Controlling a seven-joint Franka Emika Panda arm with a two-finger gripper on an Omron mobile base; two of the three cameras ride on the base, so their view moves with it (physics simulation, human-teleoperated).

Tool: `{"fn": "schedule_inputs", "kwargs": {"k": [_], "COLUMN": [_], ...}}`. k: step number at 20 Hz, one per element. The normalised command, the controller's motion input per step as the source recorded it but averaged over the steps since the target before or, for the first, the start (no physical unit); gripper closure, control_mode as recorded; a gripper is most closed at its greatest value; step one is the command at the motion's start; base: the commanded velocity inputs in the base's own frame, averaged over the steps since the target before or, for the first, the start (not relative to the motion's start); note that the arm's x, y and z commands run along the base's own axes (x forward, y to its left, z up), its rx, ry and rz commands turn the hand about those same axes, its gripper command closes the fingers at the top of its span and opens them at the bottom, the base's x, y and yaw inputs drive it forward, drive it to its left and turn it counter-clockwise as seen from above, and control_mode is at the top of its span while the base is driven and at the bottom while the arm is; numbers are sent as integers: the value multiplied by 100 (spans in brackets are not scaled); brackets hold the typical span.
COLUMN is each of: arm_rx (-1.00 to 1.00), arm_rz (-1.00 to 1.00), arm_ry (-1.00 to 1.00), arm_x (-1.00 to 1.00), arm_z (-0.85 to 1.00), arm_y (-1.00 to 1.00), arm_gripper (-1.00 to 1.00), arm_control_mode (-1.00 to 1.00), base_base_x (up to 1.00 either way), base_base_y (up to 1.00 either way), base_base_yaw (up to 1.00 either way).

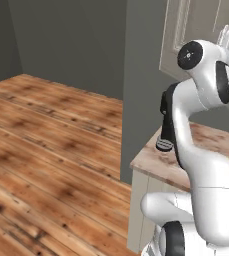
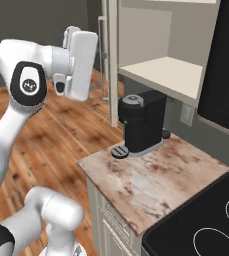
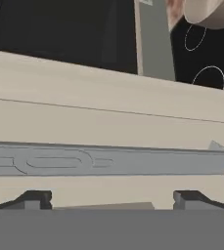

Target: Open the cabinet and move the ladle to the pot. Then close the cabinet.

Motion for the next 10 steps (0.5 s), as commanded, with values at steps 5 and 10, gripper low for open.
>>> {"fn": "schedule_inputs", "kwargs": {"k": [5, 10], "arm_rx": [3, 8], "arm_rz": [5, 10], "arm_ry": [-5, -14], "arm_x": [92, 91], "arm_z": [-22, -34], "arm_y": [-71, -81], "arm_gripper": [-100, -100], "arm_control_mode": [-100, -100], "base_base_x": [0, 0], "base_base_y": [0, 0], "base_base_yaw": [0, 0]}}
